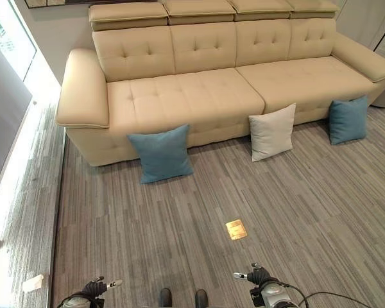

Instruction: Pick up all the scattered cushions and arrange them neatly on the sofa.

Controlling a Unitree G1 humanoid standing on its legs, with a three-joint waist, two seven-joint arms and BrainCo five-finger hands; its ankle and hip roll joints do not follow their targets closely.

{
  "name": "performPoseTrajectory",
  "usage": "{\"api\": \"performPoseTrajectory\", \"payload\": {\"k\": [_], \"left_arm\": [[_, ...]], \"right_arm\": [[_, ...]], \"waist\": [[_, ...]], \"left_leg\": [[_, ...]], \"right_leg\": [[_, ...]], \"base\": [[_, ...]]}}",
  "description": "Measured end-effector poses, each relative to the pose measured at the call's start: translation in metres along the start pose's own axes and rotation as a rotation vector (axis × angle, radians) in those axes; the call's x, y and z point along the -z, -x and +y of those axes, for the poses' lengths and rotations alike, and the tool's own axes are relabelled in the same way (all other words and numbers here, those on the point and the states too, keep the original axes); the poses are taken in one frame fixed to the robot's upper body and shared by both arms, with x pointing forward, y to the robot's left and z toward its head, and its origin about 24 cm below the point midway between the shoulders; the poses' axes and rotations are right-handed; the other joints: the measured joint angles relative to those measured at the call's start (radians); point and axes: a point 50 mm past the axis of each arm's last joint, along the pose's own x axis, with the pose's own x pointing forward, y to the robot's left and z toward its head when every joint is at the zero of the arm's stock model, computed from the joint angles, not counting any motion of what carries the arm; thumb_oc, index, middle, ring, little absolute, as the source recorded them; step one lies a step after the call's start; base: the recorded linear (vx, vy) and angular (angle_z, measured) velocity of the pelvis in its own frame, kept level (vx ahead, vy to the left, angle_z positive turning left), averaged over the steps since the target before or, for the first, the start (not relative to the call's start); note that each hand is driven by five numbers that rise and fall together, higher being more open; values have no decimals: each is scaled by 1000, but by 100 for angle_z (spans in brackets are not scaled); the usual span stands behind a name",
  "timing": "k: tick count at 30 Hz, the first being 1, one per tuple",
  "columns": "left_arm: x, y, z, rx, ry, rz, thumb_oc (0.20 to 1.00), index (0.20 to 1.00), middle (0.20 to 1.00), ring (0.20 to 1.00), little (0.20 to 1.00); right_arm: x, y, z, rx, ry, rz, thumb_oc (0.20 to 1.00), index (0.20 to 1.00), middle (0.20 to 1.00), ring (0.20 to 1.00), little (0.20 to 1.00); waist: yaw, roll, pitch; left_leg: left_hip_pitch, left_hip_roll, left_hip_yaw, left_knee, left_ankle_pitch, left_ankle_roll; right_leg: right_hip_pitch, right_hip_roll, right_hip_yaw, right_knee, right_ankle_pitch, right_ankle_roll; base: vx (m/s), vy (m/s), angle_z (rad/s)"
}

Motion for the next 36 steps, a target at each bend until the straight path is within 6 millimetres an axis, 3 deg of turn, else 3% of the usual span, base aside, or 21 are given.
{"api": "performPoseTrajectory", "payload": {"k": [9, 15, 18, 19, 21, 23, 24, 25, 26, 27, 28, 29, 30, 32, 33, 34, 35, 36], "left_arm": [[-8, -1, 0, -1, 2, -20, 1000, 1000, 1000, 1000, 1000], [7, 1, 1, -4, 2, 17, 1000, 1000, 1000, 1000, 1000], [5, 1, 1, -3, 2, 14, 1000, 1000, 1000, 1000, 1000], [0, 0, 0, -2, 2, 4, 1000, 1000, 1000, 1000, 1000], [0, 0, 0, -3, 8, 5, 1000, 1000, 1000, 1000, 1000], [-15, -2, -4, 9, 1, -29, 1000, 1000, 1000, 1000, 1000], [-19, -3, -8, 22, -10, -36, 1000, 1000, 1000, 1000, 1000], [-17, -2, -9, 22, -10, -31, 1000, 1000, 1000, 1000, 1000], [-12, -2, -8, 20, -14, -20, 1000, 1000, 1000, 1000, 1000], [-9, -1, -9, 22, -10, -16, 1000, 1000, 1000, 1000, 1000], [-8, -1, -6, 15, -7, -16, 1000, 1000, 1000, 1000, 1000], [-15, -2, -6, 13, -3, -35, 1000, 1000, 1000, 1000, 1000], [-11, -2, -2, 4, 6, -19, 1000, 1000, 1000, 1000, 1000], [1, -1, 0, -3, 10, 27, 1000, 1000, 1000, 1000, 1000], [10, 1, -3, 4, 1, 45, 1000, 1000, 1000, 1000, 1000], [12, 1, -2, 3, -11, 48, 1000, 1000, 1000, 1000, 1000], [11, 1, -8, 20, -17, 45, 1000, 1000, 1000, 1000, 1000], [-4, -1, -10, 31, -17, 7, 1000, 1000, 1000, 1000, 1000]], "right_arm": [[13, 2, -2, 6, 0, 52, 1000, 1000, 1000, 1000, 1000], [12, 1, 0, 3, 0, 48, 1000, 1000, 1000, 1000, 1000], [11, 1, 3, -4, -1, 47, 1000, 1000, 1000, 1000, 1000], [10, 1, 3, -4, 0, 44, 1000, 1000, 1000, 1000, 1000], [3, 0, 8, -15, 6, 25, 1000, 1000, 1000, 1000, 1000], [1, 0, 13, -30, 29, 23, 1000, 1000, 1000, 1000, 1000], [-15, -2, 11, -30, 43, -28, 1000, 1000, 1000, 1000, 1000], [-19, -2, 12, -34, 41, -52, 1000, 1000, 1000, 1000, 1000], [-17, -1, 14, -41, 39, -49, 1000, 1000, 1000, 1000, 1000], [-13, -1, 16, -49, 49, -36, 1000, 1000, 1000, 1000, 1000], [-11, -1, 20, -61, 53, -31, 1000, 1000, 1000, 1000, 1000], [-14, -1, 17, -54, 48, -44, 1000, 1000, 1000, 1000, 1000], [-15, 0, 19, -62, 41, -60, 1000, 1000, 1000, 1000, 1000], [-2, 1, 23, -74, 43, -15, 1000, 1000, 1000, 1000, 1000], [15, 4, 26, -81, 40, 34, 1000, 1000, 1000, 1000, 1000], [17, 4, 26, -80, 41, 39, 1000, 1000, 1000, 1000, 1000], [14, 3, 15, -53, 45, 34, 1000, 1000, 1000, 1000, 1000], [14, 4, 11, -40, 41, 7, 1000, 1000, 1000, 1000, 1000]], "waist": [[12, 3, -3], [32, 0, -3], [53, -12, 1], [77, -25, 8], [89, -42, 15], [98, 1, 36], [81, 44, 70], [66, 56, 77], [53, 60, 75], [63, 62, 65], [63, 21, 36], [48, 31, 51], [52, 6, 49], [45, -1, 51], [44, 16, 32], [48, -23, 15], [86, -68, 16], [87, -81, 18]], "left_leg": [[-12, -2, -25, 0, 0, -1], [-7, -4, -22, 0, 0, 0], [-6, -7, -19, 1, -1, -2], [-16, -15, -23, 24, -17, 1], [-19, -25, -28, 41, -37, 18], [-10, -11, -50, 42, -44, 44], [-8, 3, -81, 81, -65, 70], [-7, 3, -82, 87, -69, 69], [16, -3, -78, 63, -74, 47], [34, -8, -79, 22, -101, -37], [31, -43, -95, 27, -133, -55], [33, -38, -93, 39, -68, 18], [27, -62, -101, 46, -82, 53], [35, -68, -136, 85, -114, 52], [65, -57, -188, 98, -146, 13], [45, -95, -183, 194, -147, 8], [-62, -157, -137, 450, -175, -37], [-338, -34, -99, 1028, -203, -54]], "right_leg": [[-1, -1, -26, 3, 2, -2], [-3, -3, -23, 3, 2, -1], [-7, -6, -16, 4, 3, 3], [-21, -7, 7, 17, 3, 8], [-39, -10, 30, 46, -1, 18], [-153, 34, 58, 272, 13, 43], [-298, 70, 52, 555, 20, 76], [-349, 74, 49, 643, 0, 81], [-372, 74, 44, 627, -24, 83], [-383, 65, 17, 503, -29, 63], [-383, 37, 3, 341, -27, 64], [-387, 41, -14, 247, -8, 69], [-403, 32, -6, 200, 13, 56], [-368, 55, 30, 148, 36, 22], [-322, 104, 22, 194, 54, -6], [-233, 126, 6, 148, 100, -73], [-166, 77, -3, 101, 64, -151], [-139, 85, -49, 132, -9, -233]], "base": [[34, 26, 8], [61, 41, -1], [34, 79, -11], [48, 116, -44], [92, 173, -55], [219, 236, -59], [316, 64, -34], [297, -30, -11], [243, -28, 10], [285, -20, 4], [281, -55, 26], [356, -98, 38], [234, -147, 54], [235, -211, 71], [310, -318, 118], [338, -434, 89], [322, -505, 94], [314, -505, 80]]}}
